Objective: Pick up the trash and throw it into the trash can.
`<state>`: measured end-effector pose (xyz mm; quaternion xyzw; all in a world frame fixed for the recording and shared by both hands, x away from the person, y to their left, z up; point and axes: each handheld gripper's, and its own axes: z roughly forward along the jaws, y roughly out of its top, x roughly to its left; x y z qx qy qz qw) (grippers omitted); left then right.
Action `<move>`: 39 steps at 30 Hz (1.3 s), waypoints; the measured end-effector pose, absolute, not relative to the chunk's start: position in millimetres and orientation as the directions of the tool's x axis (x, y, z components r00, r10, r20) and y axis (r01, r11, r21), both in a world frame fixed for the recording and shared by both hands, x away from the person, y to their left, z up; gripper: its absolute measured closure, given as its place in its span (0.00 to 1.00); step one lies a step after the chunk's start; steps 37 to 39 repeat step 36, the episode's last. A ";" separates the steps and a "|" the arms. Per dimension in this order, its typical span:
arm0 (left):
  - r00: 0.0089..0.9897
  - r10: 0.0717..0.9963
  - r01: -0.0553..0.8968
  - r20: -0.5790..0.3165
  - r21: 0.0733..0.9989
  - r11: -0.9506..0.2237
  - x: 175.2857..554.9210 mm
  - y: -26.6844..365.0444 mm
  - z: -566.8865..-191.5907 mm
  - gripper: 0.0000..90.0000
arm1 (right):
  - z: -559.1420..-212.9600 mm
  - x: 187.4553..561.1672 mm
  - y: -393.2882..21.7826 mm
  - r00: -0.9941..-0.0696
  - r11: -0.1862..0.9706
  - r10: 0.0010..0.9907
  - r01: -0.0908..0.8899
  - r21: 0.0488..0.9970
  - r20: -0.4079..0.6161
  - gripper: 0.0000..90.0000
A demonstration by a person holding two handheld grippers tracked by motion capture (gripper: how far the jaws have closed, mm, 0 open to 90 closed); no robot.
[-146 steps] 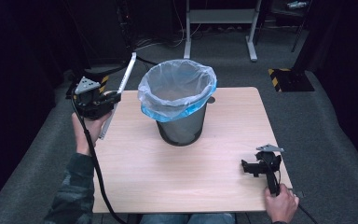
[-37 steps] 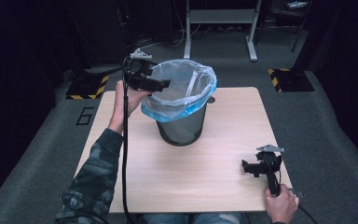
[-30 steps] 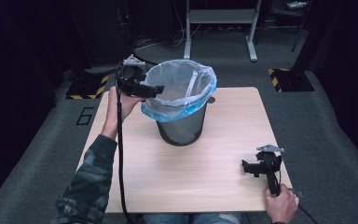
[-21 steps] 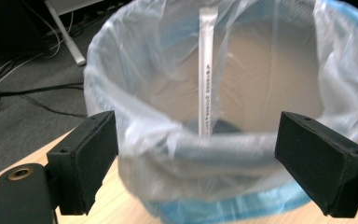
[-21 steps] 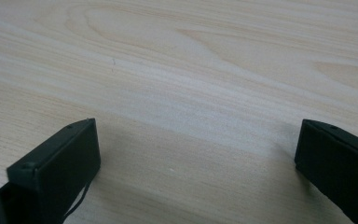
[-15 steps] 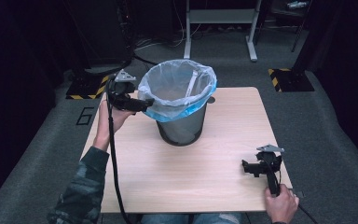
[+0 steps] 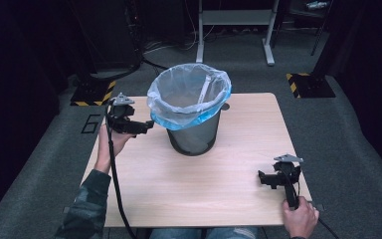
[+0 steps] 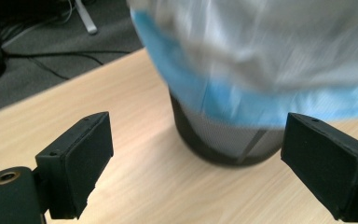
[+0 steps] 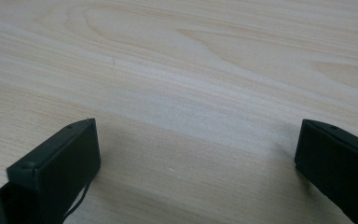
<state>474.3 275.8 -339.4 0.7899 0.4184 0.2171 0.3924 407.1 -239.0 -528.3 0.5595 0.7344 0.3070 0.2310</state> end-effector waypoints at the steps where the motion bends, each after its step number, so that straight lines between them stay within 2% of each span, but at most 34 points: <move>1: 0.550 0.835 0.499 0.012 0.797 -0.340 473.4 278.1 -344.8 0.10 | -528.2 406.9 -238.9 -0.265 0.183 0.964 0.683 0.707 0.006 0.00; 10: 0.499 0.866 0.562 -0.026 0.771 -0.301 461.7 301.9 -399.5 0.10 | -528.1 406.8 -239.0 -0.267 0.184 0.964 0.682 0.707 0.007 0.00; 22: 0.384 0.920 0.675 -0.080 0.703 -0.221 440.4 331.4 -502.9 0.02 | -528.2 406.8 -238.9 -0.264 0.183 0.965 0.683 0.707 0.004 0.00; 29: 0.339 0.937 0.689 -0.084 0.700 -0.187 431.9 340.3 -525.2 0.00 | -528.2 406.8 -238.9 -0.263 0.183 0.965 0.683 0.707 0.005 0.00; 35: 0.330 0.944 0.659 -0.012 0.719 -0.221 424.8 339.3 -531.1 0.00 | -528.4 406.7 -238.7 -0.262 0.182 0.965 0.681 0.709 0.004 0.00; 39: 0.329 0.944 0.658 -0.009 0.720 -0.222 424.4 338.8 -531.3 0.00 | -528.4 406.7 -238.7 -0.261 0.182 0.965 0.680 0.710 0.004 0.00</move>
